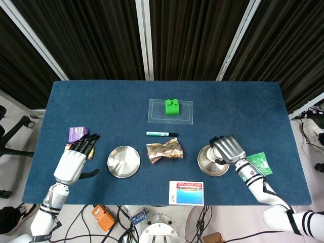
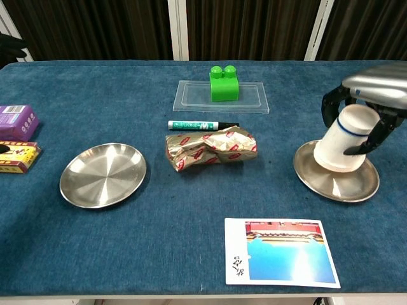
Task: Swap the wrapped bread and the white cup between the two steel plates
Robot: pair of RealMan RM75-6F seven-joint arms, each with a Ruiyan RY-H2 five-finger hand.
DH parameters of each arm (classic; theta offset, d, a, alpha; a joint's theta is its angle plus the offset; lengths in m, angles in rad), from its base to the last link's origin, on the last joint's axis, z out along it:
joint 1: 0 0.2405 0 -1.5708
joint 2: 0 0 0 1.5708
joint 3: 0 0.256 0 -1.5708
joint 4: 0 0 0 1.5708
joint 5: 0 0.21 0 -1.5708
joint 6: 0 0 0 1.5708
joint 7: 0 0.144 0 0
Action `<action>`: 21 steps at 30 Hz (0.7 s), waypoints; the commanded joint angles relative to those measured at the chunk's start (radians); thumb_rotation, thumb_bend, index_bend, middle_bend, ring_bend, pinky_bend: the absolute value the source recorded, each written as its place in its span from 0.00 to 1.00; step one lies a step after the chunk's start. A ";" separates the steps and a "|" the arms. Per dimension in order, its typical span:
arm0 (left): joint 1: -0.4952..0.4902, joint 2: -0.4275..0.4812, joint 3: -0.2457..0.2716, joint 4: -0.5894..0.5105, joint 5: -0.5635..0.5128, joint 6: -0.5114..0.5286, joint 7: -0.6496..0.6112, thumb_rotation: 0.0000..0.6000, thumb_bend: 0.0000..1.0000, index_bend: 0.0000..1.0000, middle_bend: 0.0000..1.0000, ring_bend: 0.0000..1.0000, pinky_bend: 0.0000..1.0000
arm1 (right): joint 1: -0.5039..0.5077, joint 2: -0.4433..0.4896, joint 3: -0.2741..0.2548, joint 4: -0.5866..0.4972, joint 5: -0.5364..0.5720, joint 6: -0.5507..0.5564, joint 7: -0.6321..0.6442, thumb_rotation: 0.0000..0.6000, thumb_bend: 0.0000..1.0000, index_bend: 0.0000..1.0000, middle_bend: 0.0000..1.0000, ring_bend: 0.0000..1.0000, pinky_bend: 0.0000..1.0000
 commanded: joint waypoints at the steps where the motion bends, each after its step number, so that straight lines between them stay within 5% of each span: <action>1: 0.006 0.008 -0.002 -0.004 0.004 0.007 -0.005 1.00 0.03 0.01 0.09 0.10 0.25 | -0.036 0.052 -0.004 -0.076 -0.103 0.110 0.032 1.00 0.37 0.77 0.61 0.63 0.71; 6: 0.014 0.017 -0.005 -0.008 0.015 0.015 -0.016 1.00 0.03 0.01 0.09 0.10 0.25 | -0.059 0.122 -0.032 -0.206 -0.230 0.176 0.059 1.00 0.37 0.77 0.61 0.63 0.71; 11: 0.024 0.025 -0.007 -0.008 0.020 0.024 -0.023 1.00 0.03 0.01 0.09 0.10 0.25 | -0.031 0.109 -0.057 -0.291 -0.282 0.131 0.016 1.00 0.37 0.76 0.61 0.63 0.71; 21: 0.061 0.052 -0.013 0.000 0.025 0.068 -0.051 1.00 0.03 0.01 0.09 0.10 0.25 | 0.078 -0.145 -0.031 -0.229 -0.156 -0.005 -0.185 1.00 0.37 0.75 0.61 0.63 0.71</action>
